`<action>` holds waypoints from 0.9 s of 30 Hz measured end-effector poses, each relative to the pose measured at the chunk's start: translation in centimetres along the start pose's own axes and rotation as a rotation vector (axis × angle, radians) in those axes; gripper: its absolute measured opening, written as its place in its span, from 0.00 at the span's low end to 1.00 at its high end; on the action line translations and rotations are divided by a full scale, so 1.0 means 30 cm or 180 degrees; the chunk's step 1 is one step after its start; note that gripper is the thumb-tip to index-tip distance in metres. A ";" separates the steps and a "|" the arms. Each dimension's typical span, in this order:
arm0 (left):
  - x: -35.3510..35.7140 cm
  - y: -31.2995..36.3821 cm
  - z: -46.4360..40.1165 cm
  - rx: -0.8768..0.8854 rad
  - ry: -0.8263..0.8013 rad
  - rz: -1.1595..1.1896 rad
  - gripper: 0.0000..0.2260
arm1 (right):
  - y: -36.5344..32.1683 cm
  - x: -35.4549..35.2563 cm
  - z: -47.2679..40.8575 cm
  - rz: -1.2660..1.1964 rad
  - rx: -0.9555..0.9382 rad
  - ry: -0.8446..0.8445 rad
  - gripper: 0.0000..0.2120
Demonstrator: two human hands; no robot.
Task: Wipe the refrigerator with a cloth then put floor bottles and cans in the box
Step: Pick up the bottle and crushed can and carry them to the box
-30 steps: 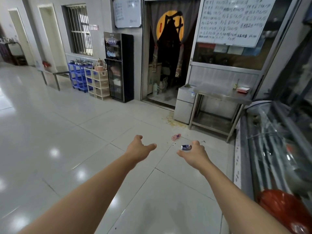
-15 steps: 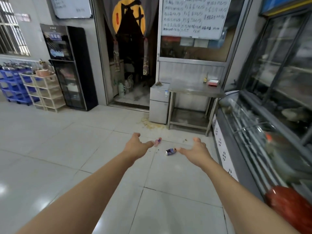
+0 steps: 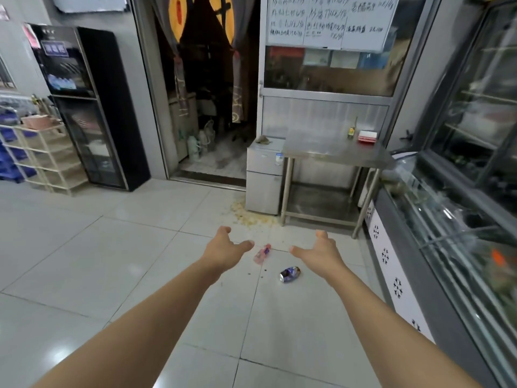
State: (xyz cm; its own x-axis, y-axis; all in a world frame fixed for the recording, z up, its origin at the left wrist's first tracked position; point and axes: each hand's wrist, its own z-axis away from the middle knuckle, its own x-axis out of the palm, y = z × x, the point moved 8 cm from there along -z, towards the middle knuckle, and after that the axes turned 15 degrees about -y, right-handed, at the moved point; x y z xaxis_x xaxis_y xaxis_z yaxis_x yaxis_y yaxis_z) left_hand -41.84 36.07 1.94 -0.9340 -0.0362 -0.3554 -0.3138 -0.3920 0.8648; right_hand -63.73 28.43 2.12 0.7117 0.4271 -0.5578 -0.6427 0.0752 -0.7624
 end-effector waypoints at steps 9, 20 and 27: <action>-0.218 0.060 -0.560 0.0050 -0.0209 -0.0056 0.33 | -0.173 0.002 -0.491 -0.0048 0.0162 0.0142 0.42; -0.433 0.188 -1.248 0.0181 -0.0853 -0.0362 0.33 | -0.309 -0.006 -1.004 -0.0435 0.0634 0.0623 0.42; -0.330 0.244 -1.597 0.0137 -0.1285 -0.0587 0.33 | -0.262 -0.090 -1.309 -0.0668 0.0856 0.0889 0.43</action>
State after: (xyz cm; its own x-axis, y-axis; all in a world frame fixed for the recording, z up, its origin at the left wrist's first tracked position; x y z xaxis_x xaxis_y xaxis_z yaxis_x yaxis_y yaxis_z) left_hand -26.71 -10.48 -5.22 -0.8508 0.3960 -0.3454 -0.4803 -0.3192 0.8170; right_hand -49.46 -8.69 -3.27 0.8604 0.1204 -0.4952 -0.5006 0.3820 -0.7769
